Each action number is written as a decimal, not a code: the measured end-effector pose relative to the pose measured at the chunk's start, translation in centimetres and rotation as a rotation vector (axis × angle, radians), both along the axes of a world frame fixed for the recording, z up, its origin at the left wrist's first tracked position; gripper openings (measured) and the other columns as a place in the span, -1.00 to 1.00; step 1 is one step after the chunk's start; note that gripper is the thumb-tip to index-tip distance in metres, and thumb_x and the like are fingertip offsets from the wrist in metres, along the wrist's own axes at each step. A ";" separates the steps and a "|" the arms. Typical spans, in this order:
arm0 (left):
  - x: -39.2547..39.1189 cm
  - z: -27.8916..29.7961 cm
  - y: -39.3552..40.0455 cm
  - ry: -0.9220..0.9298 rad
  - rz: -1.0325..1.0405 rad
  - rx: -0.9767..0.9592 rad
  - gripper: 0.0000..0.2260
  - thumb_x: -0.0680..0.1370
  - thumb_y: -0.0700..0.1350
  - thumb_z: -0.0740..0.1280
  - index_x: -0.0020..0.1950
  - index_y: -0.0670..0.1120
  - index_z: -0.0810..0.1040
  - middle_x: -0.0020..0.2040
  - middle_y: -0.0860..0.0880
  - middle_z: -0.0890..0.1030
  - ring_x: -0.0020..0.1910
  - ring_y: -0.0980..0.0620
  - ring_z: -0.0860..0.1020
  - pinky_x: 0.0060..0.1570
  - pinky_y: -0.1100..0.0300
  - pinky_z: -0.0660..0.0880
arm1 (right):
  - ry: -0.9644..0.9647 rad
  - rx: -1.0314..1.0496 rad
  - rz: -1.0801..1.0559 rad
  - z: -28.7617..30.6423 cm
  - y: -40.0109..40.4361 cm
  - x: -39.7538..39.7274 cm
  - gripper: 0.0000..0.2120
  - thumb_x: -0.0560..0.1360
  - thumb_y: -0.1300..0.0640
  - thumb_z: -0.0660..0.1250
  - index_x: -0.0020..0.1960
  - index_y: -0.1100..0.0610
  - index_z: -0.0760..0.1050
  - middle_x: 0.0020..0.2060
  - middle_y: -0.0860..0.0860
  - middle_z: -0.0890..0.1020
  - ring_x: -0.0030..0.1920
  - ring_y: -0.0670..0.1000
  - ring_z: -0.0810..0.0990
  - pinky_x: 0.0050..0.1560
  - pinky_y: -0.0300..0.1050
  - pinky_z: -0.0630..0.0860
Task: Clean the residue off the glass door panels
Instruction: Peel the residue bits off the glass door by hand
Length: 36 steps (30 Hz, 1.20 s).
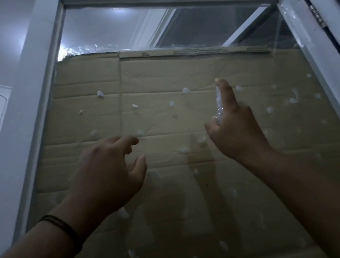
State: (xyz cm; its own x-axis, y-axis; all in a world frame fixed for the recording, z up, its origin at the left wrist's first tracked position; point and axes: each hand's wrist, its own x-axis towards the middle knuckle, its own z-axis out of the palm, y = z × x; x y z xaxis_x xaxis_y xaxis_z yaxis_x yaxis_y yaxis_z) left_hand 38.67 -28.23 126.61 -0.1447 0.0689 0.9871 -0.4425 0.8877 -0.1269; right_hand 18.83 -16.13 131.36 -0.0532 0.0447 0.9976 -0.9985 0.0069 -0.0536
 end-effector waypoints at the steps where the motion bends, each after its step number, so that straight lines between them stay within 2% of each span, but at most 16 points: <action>1: 0.3 0.1 -0.4 -0.007 -0.004 0.001 -0.57 0.44 0.14 0.22 0.22 -0.03 0.55 -0.05 0.02 0.61 -0.12 0.02 0.53 -0.07 0.07 0.50 | -0.004 -0.003 -0.001 0.1 -0.2 0.3 -0.32 0.39 0.27 0.22 0.44 -0.03 0.09 -0.21 0.18 0.52 -0.31 0.10 0.40 -0.27 -0.17 0.25; 3: 1.0 0.2 -1.2 -0.016 -0.015 -0.005 -0.62 0.50 0.10 0.28 0.24 -0.04 0.54 -0.06 0.03 0.59 -0.13 0.03 0.51 -0.10 0.08 0.48 | -0.011 -0.012 -0.010 0.3 -0.7 0.8 -0.36 0.39 0.28 0.22 0.40 -0.02 0.12 -0.21 0.17 0.52 -0.30 0.10 0.41 -0.30 -0.17 0.25; 6: 1.8 0.2 -2.3 -0.034 -0.022 -0.013 -0.64 0.47 0.03 0.37 0.23 -0.06 0.55 -0.07 0.02 0.59 -0.16 0.04 0.50 -0.17 0.12 0.45 | -0.019 -0.040 -0.040 0.6 -0.9 1.2 -0.38 0.38 0.28 0.22 0.38 -0.01 0.12 -0.22 0.14 0.49 -0.35 0.00 0.38 -0.41 -0.23 0.22; 10: 2.6 0.3 -3.6 -0.034 -0.027 -0.019 -0.64 0.47 0.04 0.37 0.22 -0.05 0.55 -0.09 0.07 0.56 -0.16 0.06 0.49 -0.19 0.15 0.42 | -0.035 -0.065 -0.059 0.8 -1.1 1.5 -0.38 0.39 0.29 0.22 0.38 0.01 0.13 -0.20 0.14 0.51 -0.30 0.08 0.43 -0.32 -0.18 0.25; 13: 3.1 0.3 -4.3 -0.043 -0.044 -0.021 -0.62 0.47 0.04 0.37 0.24 -0.05 0.54 -0.06 0.03 0.59 -0.15 0.05 0.51 -0.16 0.12 0.48 | -0.033 -0.080 -0.078 0.8 -1.0 1.7 -0.40 0.38 0.28 0.23 0.36 0.03 0.15 -0.21 0.13 0.49 -0.30 0.06 0.42 -0.38 -0.20 0.24; 18: 3.4 0.4 -4.7 -0.037 -0.066 -0.034 -0.61 0.47 0.06 0.36 0.26 -0.03 0.52 -0.07 0.06 0.56 -0.14 0.06 0.50 -0.18 0.12 0.46 | -0.057 -0.071 -0.092 0.4 -0.6 1.9 -0.48 0.38 0.28 0.25 0.30 0.08 0.21 -0.23 0.12 0.49 -0.29 0.07 0.41 -0.36 -0.16 0.21; 21: 3.6 0.5 -4.6 -0.029 -0.075 -0.039 -0.62 0.48 0.06 0.36 0.25 -0.02 0.52 -0.06 0.05 0.58 -0.14 0.06 0.51 -0.16 0.11 0.47 | -0.051 -0.057 -0.091 0.1 -0.5 2.2 -0.42 0.38 0.27 0.25 0.35 0.06 0.18 -0.22 0.12 0.52 -0.35 -0.02 0.38 -0.42 -0.20 0.22; 23: 3.7 0.5 -4.5 -0.034 -0.080 -0.039 -0.63 0.48 0.06 0.36 0.25 -0.02 0.53 -0.06 0.04 0.58 -0.14 0.05 0.52 -0.14 0.09 0.48 | -0.046 -0.044 -0.081 -0.2 -0.4 2.7 -0.34 0.38 0.27 0.25 0.42 0.02 0.12 -0.13 0.13 0.55 -0.35 -0.08 0.40 -0.40 -0.28 0.25; 26: 3.9 0.6 -4.4 -0.030 -0.088 -0.041 -0.65 0.48 0.05 0.37 0.23 -0.03 0.54 -0.06 0.03 0.59 -0.13 0.03 0.53 -0.12 0.06 0.51 | -0.062 -0.028 -0.056 -0.5 -0.5 3.8 -0.22 0.39 0.27 0.25 0.49 -0.09 -0.01 0.02 0.19 0.58 -0.24 0.06 0.49 -0.25 -0.23 0.29; 27: 4.0 0.6 -4.4 -0.023 -0.089 -0.041 -0.66 0.48 0.05 0.37 0.22 -0.03 0.54 -0.06 0.02 0.59 -0.14 0.02 0.53 -0.12 0.06 0.51 | -0.062 -0.017 -0.054 -0.6 -0.6 4.2 -0.20 0.39 0.27 0.25 0.49 -0.12 -0.04 -0.03 0.21 0.58 -0.26 0.05 0.48 -0.25 -0.23 0.29; 30: 4.3 0.6 -4.2 -0.002 -0.083 -0.053 -0.66 0.50 0.09 0.32 0.21 -0.03 0.55 -0.07 0.02 0.59 -0.14 0.02 0.53 -0.11 0.05 0.50 | -0.034 0.019 -0.068 -1.0 -1.4 5.2 -0.22 0.42 0.26 0.23 0.50 -0.12 -0.03 -0.24 0.13 0.51 -0.35 -0.07 0.40 -0.42 -0.24 0.23; 33: 4.9 0.5 -4.1 0.001 -0.079 -0.058 -0.64 0.48 0.11 0.28 0.18 -0.04 0.57 -0.09 0.03 0.59 -0.17 0.03 0.53 -0.13 0.06 0.49 | -0.009 0.043 -0.051 -1.3 -2.2 6.3 -0.25 0.43 0.25 0.22 0.50 -0.11 -0.01 -0.27 0.08 0.46 -0.36 -0.06 0.41 -0.44 -0.26 0.23; 36: 5.4 0.5 -4.2 0.008 -0.067 -0.054 -0.69 0.49 0.06 0.35 0.17 -0.06 0.57 -0.10 0.02 0.60 -0.20 0.04 0.50 -0.17 0.10 0.46 | 0.015 0.051 -0.028 -1.6 -3.1 7.1 -0.25 0.43 0.25 0.21 0.51 -0.09 -0.02 -0.25 0.09 0.47 -0.36 -0.05 0.40 -0.43 -0.26 0.22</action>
State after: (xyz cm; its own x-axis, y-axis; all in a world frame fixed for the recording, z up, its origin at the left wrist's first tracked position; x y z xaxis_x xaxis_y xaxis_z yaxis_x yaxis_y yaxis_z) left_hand 44.03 -32.44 127.16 -0.1306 0.1310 0.9827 -0.3831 0.9076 -0.1719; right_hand 25.96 -19.27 129.75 -0.0374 -0.0049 0.9993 -0.9986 0.0371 -0.0372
